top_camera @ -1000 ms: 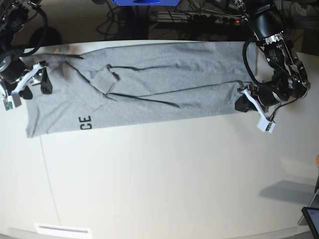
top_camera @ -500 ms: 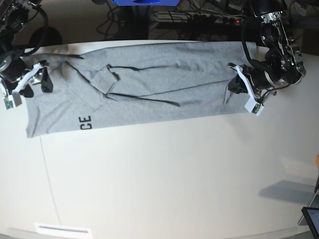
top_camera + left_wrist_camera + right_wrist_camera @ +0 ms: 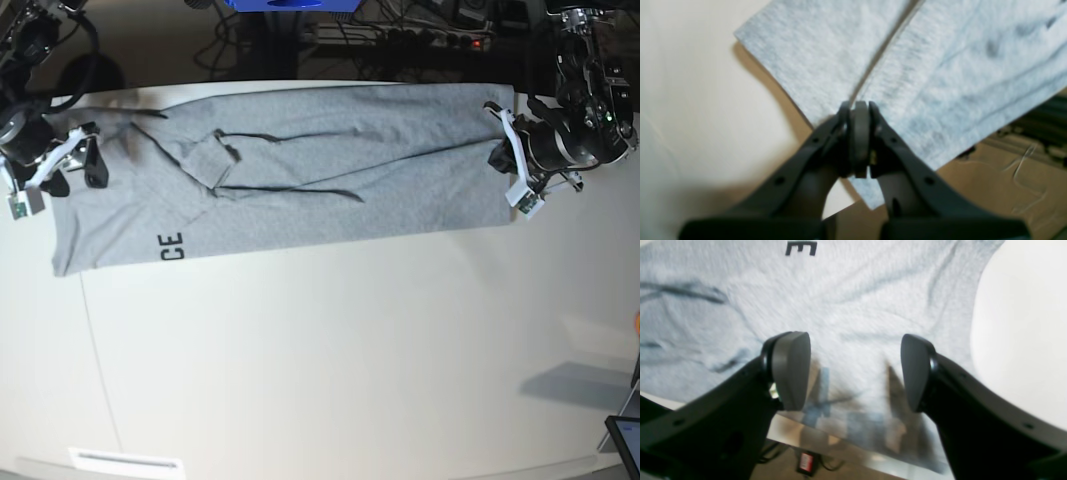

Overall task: Fold the T-shirt properly
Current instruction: 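Move the left gripper along the strip end toward its corner, then lower both grippers onto the strip's two ends and pinch the fabric, then hold the strip ends with both grippers and press them flat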

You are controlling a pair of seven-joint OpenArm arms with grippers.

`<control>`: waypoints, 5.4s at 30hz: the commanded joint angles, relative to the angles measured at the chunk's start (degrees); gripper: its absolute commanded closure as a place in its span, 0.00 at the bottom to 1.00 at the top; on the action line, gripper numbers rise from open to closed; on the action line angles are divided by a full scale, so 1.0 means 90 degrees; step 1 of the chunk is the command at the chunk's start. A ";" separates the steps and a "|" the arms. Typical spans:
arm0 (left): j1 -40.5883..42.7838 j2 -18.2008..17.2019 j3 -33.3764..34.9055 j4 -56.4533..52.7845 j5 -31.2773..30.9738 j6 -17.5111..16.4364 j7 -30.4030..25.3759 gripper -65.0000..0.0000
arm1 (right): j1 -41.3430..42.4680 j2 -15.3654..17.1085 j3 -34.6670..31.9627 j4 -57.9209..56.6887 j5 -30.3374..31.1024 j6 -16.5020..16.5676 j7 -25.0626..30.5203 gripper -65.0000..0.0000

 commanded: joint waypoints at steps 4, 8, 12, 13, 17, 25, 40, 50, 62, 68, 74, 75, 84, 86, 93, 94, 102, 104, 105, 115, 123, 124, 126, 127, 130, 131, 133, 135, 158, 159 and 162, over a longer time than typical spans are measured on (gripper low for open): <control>-0.0042 -0.0334 0.0359 0.0107 -0.0054 -0.0009 -0.0066 1.00 | 0.0114 -0.0094 0.0013 0.0081 0.0131 0.0016 0.0119 0.38; -0.0071 -0.0588 0.0740 0.0107 -0.0054 -0.0009 -0.0066 1.00 | 0.0133 -0.0201 0.0013 0.0081 0.0131 0.0016 0.0119 0.38; -0.0091 -0.0842 0.1053 0.0107 -0.0045 -0.0009 -0.0066 1.00 | 0.0153 -0.0201 0.0013 0.0081 0.0131 0.0016 0.0119 0.38; -0.0091 -0.0900 0.1082 0.0107 -0.0015 -0.0009 -0.0066 1.00 | 0.0153 -0.0201 0.0023 0.0081 0.0131 0.0016 0.0119 0.38; -0.0052 -0.0920 0.1121 0.0116 0.0610 -0.0009 -0.0066 1.00 | 0.0153 -0.0201 0.0043 0.0081 0.0131 0.0016 0.0119 0.38; -0.0032 -0.0969 0.1893 0.0116 0.1548 -0.0009 -0.0120 1.00 | 0.0153 -0.0201 0.0052 0.0081 0.0131 0.0016 0.0119 0.38; -0.0042 -0.1203 0.1659 0.0409 0.1509 -0.0009 -0.0149 0.53 | 0.0300 -0.0182 0.0004 0.0081 0.0131 0.0016 0.0109 0.38; -0.0218 0.0457 -0.0363 0.0390 0.0561 -0.0009 -0.1546 0.58 | 0.0231 -0.0094 -0.0016 0.0335 0.0121 0.0016 0.0871 0.38; 0.0935 0.2782 -0.0373 0.0331 0.3579 -0.0009 -0.6108 1.00 | -0.0863 0.0336 -0.2048 0.0374 -0.3298 0.0016 0.4183 0.56; 0.1013 0.2987 -0.0354 0.0292 0.3579 -0.0009 -0.6508 1.00 | -0.0814 -0.0651 -0.2057 0.0345 -0.5945 0.0016 0.5374 0.94; 0.1316 0.3007 -0.0314 0.0292 0.3579 -0.0009 -0.6508 1.00 | -0.0746 -0.0915 -0.1950 0.0189 -0.6091 0.0016 0.5384 1.00; 0.1423 0.3016 -0.0295 0.0273 0.3579 -0.0009 -0.6508 1.00 | -0.0726 -0.1002 -0.1833 0.0120 -0.6091 0.0016 0.5384 1.00; 0.1365 0.2997 -0.0227 -0.0978 0.3882 -0.0009 -0.6518 1.00 | -0.0189 -0.1149 -0.1696 -0.1101 -0.6091 0.0016 0.4876 1.00; 0.1160 0.2997 -0.0227 -0.1212 0.4234 -0.0004 -0.6518 1.00 | -0.0091 -0.1149 -0.1706 -0.1257 -0.6091 0.0016 0.4876 1.00; 0.0427 0.2968 -0.0275 -0.1749 0.4839 -0.0004 -0.6508 1.00 | 0.0329 -0.1071 -0.1706 -0.1843 -0.6101 0.0016 0.4866 1.00; 0.0329 0.2968 -0.0275 -0.1798 0.4918 -0.0004 -0.6499 1.00 | 0.0387 -0.1012 -0.1706 -0.1921 -0.6101 0.0016 0.4857 1.00; -0.0520 0.2968 -0.0275 -0.2345 0.5435 -0.0004 -0.6460 1.00 | 0.1071 -0.0836 -0.1735 -0.2644 -0.6111 0.0016 0.4857 1.00; -0.0696 0.2968 -0.0275 -0.2433 0.5592 -0.0004 -0.6460 1.00 | 0.1257 -0.0807 -0.1745 -0.2839 -0.6121 0.0016 0.4857 1.00; -0.0755 0.2968 -0.0275 -0.2453 0.5680 -0.0004 -0.6460 1.00 | 0.1335 -0.0797 -0.1745 -0.2917 -0.6121 0.0016 0.4857 1.00; -0.0823 0.2968 -0.0275 -0.1544 0.5758 -0.0004 -0.6049 1.00 | 0.1423 -0.0797 -0.1755 -0.1960 -0.6121 0.0016 0.4730 1.00; -0.1165 0.2997 -0.0285 -0.1007 0.5435 -0.0004 -0.5737 1.00 | 0.2068 -0.0592 -0.1764 -0.1775 -0.6121 0.0016 0.4388 1.00; -0.1282 0.2997 -0.0285 -0.1095 0.5426 -0.0004 -0.5561 1.00 | 0.2214 -0.0553 -0.1764 -0.1950 -0.6121 0.0016 0.4388 1.00; -0.1517 0.2997 -0.0285 -0.1329 0.5426 -0.0004 -0.5424 1.00 | 0.2546 -0.0446 -0.1764 -0.2370 -0.6121 0.0016 0.4388 1.00; -0.1595 0.2997 -0.0285 -0.1466 0.5426 -0.0004 -0.5444 1.00 | 0.2683 -0.0368 -0.1764 -0.2634 -0.6121 0.0016 0.4398 1.00; -0.1810 0.2997 -0.0275 -0.1857 0.5426 0.0123 -0.5444 1.00 | 0.3142 -0.0123 -0.1764 -0.3523 -0.6121 0.0016 0.4437 1.00; -0.1868 0.2987 -0.0275 -0.1994 0.5435 0.0221 -0.5453 1.00 | 0.3249 -0.0045 -0.1764 -0.3777 -0.6101 0.0016 0.4437 1.00; -0.1927 0.2958 -0.0256 -0.2267 0.5435 0.0387 -0.5463 1.00 | 0.3406 0.0092 -0.1735 -0.4178 -0.6101 0.0016 0.4446 1.00; -0.1995 0.2919 -0.0275 -0.2502 0.5435 0.0416 -0.5512 1.00 | 0.3464 0.0140 -0.1725 -0.4383 -0.6101 0.0016 0.4515 1.00; -0.1781 0.2557 -0.0275 -0.2111 0.5435 0.0475 -0.5805 1.00 | 0.2761 0.0297 -0.1716 -0.2820 -0.6121 0.0016 0.4661 1.00; -0.1634 0.2557 -0.0275 -0.1847 0.5386 0.0475 -0.5668 1.00 | 0.2585 0.0287 -0.1706 -0.2488 -0.6111 0.0016 0.4427 1.00; -0.1224 0.2587 -0.0236 -0.1173 0.5367 0.0465 -0.5278 1.00 | 0.2165 0.0267 -0.1598 -0.1569 -0.6091 0.0016 0.3460 0.91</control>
